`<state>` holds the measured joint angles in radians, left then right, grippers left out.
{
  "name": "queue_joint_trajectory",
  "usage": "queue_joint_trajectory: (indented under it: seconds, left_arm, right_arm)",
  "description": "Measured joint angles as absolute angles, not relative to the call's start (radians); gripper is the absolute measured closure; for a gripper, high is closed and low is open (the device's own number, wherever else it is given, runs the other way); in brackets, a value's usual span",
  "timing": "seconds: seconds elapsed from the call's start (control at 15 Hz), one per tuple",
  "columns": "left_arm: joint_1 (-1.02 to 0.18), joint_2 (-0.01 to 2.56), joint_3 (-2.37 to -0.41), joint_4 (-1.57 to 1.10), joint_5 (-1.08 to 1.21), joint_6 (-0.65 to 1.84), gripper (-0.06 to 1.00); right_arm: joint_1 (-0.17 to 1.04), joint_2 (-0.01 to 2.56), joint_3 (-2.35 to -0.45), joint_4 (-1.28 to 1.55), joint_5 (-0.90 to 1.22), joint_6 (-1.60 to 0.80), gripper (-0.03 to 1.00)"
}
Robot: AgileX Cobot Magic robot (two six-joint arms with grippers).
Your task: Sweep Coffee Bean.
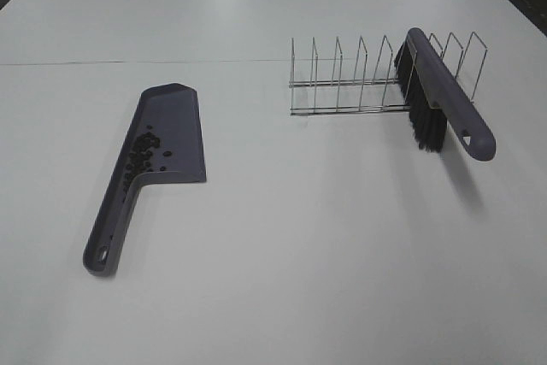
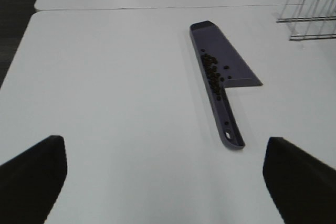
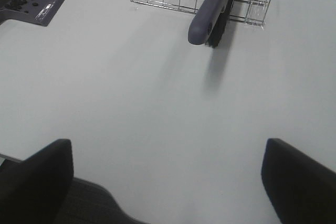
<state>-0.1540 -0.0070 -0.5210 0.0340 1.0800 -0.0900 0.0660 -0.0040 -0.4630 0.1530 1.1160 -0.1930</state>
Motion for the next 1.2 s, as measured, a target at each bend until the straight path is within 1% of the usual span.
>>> queue_joint_trajectory:
  seconds: [0.27, 0.67, 0.87, 1.2]
  left_arm:
    - [-0.064, -0.007, -0.521, 0.034, 1.08, -0.09, 0.01]
    - [-0.046, -0.007, -0.521, 0.034, 1.08, -0.09, 0.01]
    - [-0.013, -0.007, -0.521, 0.034, 1.08, -0.09, 0.01]
    - [-0.013, -0.007, -0.521, 0.034, 1.08, -0.09, 0.01]
  right_arm:
    - [0.066, -0.004, -0.463, 0.153, 1.116, -0.193, 0.11]
    - [0.066, -0.004, -0.463, 0.153, 1.116, -0.193, 0.11]
    - [0.066, -0.004, -0.463, 0.153, 1.116, -0.193, 0.11]
    - [0.066, -0.004, -0.461, 0.151, 1.116, -0.193, 0.11]
